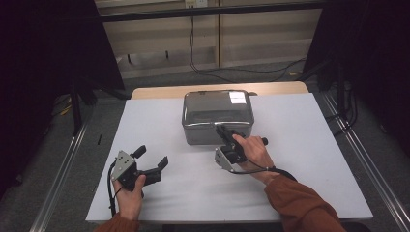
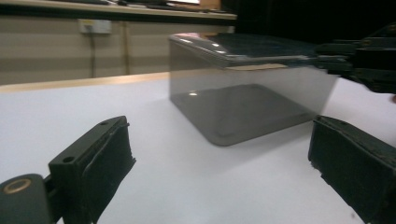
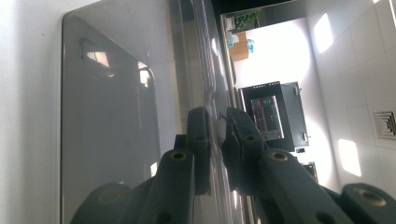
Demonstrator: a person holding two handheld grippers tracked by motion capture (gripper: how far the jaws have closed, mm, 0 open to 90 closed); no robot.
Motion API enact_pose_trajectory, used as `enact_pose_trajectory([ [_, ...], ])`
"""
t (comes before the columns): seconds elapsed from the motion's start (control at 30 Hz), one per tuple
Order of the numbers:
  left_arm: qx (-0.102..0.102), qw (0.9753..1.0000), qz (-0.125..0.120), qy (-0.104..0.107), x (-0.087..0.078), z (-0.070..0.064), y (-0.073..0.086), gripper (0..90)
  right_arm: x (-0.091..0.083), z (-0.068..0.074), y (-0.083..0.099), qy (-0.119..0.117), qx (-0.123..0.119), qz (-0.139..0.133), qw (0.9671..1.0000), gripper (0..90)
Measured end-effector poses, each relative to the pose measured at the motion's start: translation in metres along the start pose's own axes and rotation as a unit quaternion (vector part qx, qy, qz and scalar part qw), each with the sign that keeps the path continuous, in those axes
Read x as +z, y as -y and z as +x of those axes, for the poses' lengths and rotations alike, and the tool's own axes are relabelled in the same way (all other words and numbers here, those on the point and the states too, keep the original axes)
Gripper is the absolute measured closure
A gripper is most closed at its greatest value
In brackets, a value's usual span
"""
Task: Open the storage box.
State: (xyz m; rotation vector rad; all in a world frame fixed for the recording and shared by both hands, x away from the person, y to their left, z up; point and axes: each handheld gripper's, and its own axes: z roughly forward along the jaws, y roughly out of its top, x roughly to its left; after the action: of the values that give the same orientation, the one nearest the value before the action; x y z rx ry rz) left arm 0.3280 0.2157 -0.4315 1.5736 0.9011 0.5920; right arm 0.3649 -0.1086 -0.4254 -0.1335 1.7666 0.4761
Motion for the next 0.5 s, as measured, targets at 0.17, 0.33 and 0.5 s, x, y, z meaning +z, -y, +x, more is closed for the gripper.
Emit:
enact_pose_trajectory([
  [0.17,0.002,0.9999,-0.002,0.010,0.002,0.001,-0.001,4.6,0.000,-0.001,0.000,0.004,-0.002,-0.002,1.0000,81.4],
  [0.33,0.004,0.9999,0.005,0.009,0.008,0.001,0.000,3.1,-0.001,-0.004,0.000,0.007,0.004,-0.003,1.0000,81.4],
  [0.5,-0.001,0.9997,0.005,0.024,0.012,0.001,-0.002,2.1,-0.001,-0.006,-0.001,0.010,0.005,-0.005,0.9999,81.4],
])
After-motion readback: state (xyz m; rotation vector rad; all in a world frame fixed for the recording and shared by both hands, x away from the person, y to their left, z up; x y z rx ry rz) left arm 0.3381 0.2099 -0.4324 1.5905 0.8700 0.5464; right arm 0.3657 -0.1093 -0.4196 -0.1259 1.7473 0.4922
